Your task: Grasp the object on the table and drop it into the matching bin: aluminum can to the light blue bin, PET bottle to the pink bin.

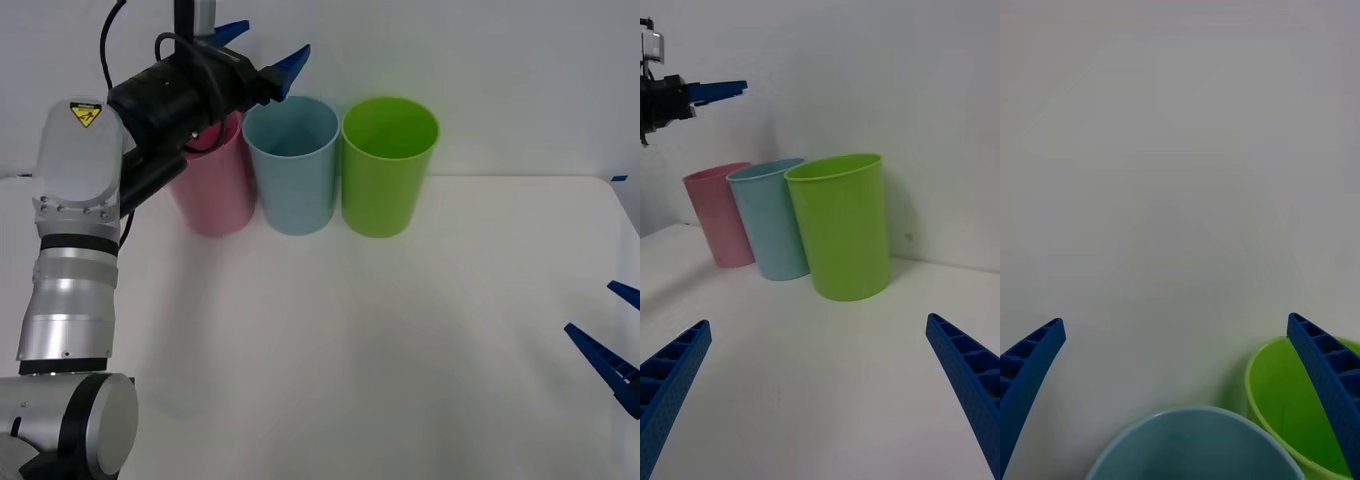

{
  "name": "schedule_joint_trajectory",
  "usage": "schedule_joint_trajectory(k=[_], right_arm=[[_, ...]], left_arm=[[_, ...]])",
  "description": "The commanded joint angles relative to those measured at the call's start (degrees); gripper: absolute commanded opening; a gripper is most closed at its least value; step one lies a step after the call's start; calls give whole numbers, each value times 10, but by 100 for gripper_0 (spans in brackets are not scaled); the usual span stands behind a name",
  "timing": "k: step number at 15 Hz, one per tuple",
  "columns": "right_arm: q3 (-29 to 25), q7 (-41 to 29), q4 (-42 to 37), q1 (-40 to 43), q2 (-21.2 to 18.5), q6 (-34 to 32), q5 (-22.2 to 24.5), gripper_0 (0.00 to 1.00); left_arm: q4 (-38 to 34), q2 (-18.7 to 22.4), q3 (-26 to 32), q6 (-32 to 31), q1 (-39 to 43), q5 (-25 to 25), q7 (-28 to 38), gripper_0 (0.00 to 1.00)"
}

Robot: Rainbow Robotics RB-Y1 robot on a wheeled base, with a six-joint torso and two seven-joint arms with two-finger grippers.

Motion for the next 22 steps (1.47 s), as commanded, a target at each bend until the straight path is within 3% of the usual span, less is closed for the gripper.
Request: schedule_joint_trajectory(k=[1,7,12,20,22], right_arm=[[0,0,0,0,0,0,0,100],[0,0,0,0,0,0,0,100],[0,0,0,0,0,0,0,100],[0,0,0,0,0,0,0,100],[0,0,0,0,0,0,0,100]], left_arm=[[-35,38,-18,-1,47,83,-8,100],[-187,98,-7,-1,235,246,-33,100],[-276,131,71,-53,390,343,-60,100],[-267,184,201,-201,564,432,-151,100],[-220,209,230,-272,585,447,-188,100]])
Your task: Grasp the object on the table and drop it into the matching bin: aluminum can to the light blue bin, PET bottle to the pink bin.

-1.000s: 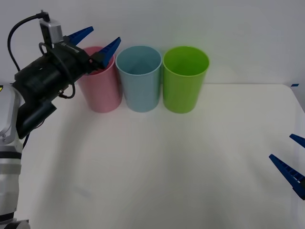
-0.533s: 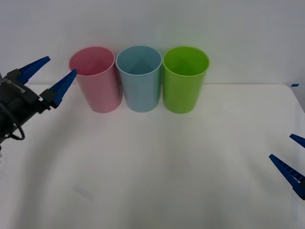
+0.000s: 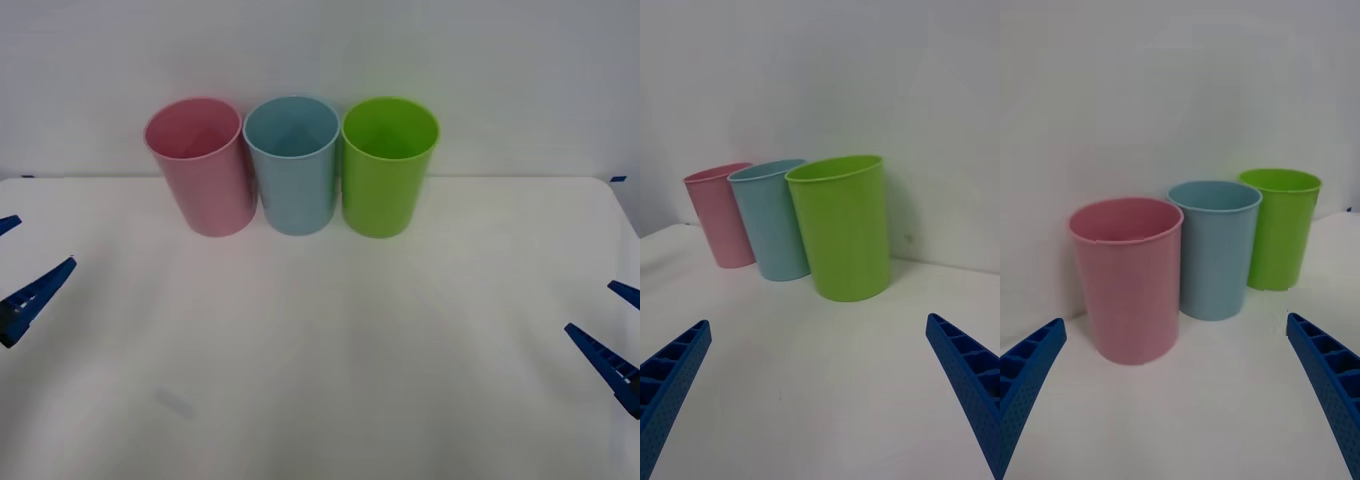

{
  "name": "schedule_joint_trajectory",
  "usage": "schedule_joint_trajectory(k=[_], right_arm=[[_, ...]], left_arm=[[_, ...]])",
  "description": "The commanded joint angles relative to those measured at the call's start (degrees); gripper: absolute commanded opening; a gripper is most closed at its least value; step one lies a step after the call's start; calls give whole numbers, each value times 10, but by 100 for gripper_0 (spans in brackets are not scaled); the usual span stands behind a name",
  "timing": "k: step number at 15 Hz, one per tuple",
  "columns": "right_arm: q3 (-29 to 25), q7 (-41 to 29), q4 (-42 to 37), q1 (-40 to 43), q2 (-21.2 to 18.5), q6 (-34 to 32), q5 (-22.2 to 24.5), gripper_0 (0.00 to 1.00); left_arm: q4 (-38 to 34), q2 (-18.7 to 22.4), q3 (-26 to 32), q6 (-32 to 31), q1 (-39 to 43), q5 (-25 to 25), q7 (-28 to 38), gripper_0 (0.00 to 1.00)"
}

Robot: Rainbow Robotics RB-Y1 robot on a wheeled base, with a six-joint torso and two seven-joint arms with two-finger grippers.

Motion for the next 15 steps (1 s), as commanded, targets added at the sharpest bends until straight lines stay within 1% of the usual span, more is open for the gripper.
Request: schedule_joint_trajectory(k=[1,3,5,6,7,9,12,15], right_arm=[[0,0,0,0,0,0,0,100],[0,0,0,0,0,0,0,100],[0,0,0,0,0,0,0,100],[0,0,0,0,0,0,0,100],[0,0,0,0,0,0,0,100],[0,0,0,0,0,0,0,100],[0,0,0,0,0,0,0,100],[0,0,0,0,0,0,0,100]], left_arm=[[71,31,33,-93,17,17,-55,100],[137,57,41,-152,17,21,-103,100],[182,78,40,-190,21,23,-131,100],[197,88,40,-206,28,32,-136,100],[201,94,41,-220,39,43,-135,100],[201,98,40,-228,63,65,-136,100],[201,98,39,-237,86,67,-138,100],[201,98,26,-239,97,89,-138,100]])
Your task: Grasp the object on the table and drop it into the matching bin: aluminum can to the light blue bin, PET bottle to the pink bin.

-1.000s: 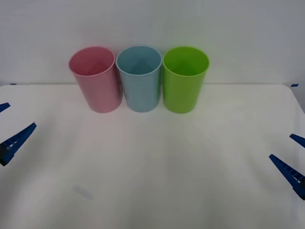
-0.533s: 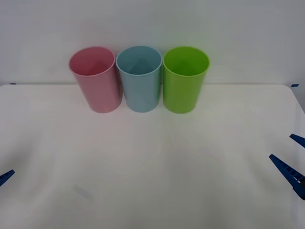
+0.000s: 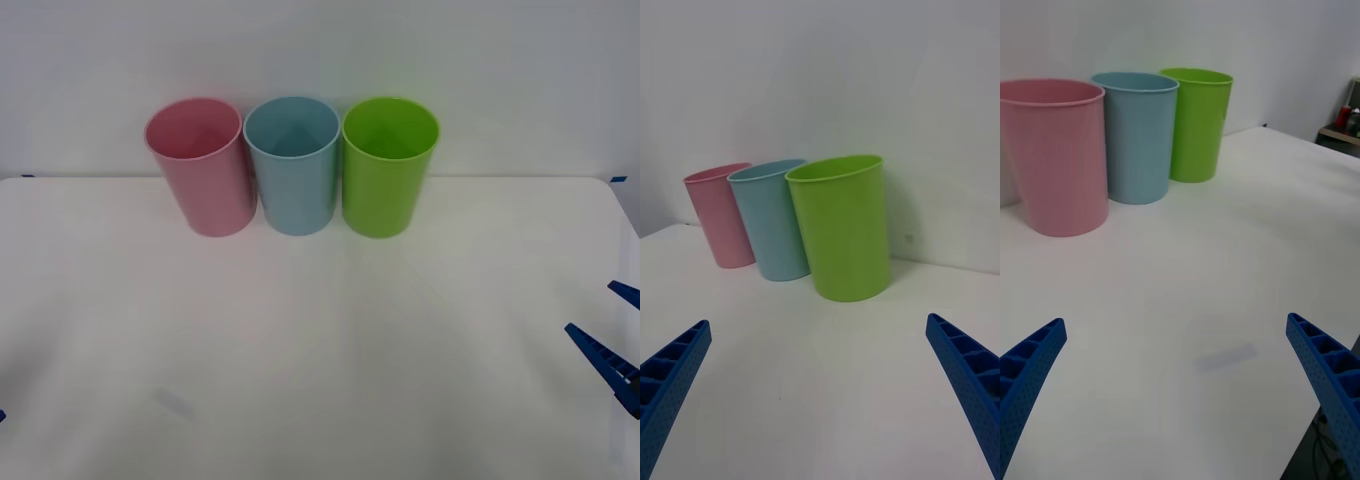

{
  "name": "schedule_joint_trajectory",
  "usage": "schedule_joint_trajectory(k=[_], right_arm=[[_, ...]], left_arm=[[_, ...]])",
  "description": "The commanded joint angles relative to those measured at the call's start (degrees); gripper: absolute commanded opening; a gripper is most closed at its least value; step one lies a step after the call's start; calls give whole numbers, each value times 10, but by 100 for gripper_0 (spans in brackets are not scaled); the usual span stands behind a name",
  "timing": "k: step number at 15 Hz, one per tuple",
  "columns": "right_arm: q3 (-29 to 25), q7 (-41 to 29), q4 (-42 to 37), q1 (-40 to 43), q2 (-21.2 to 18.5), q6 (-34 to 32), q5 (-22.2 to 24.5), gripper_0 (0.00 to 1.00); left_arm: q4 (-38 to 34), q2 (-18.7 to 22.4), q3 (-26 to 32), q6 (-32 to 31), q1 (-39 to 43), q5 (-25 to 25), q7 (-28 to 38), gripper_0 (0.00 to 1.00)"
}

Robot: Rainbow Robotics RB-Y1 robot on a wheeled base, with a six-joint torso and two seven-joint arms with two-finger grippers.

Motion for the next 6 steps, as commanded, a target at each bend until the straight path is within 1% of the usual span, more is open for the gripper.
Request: schedule_joint_trajectory(k=[1,2,6], right_arm=[[0,0,0,0,0,0,0,100],[0,0,0,0,0,0,0,100],[0,0,0,0,0,0,0,100]], left_arm=[[0,0,-16,-1,0,15,0,100],[0,0,-24,-1,-2,14,2,100],[0,0,-24,-1,-2,14,2,100]])
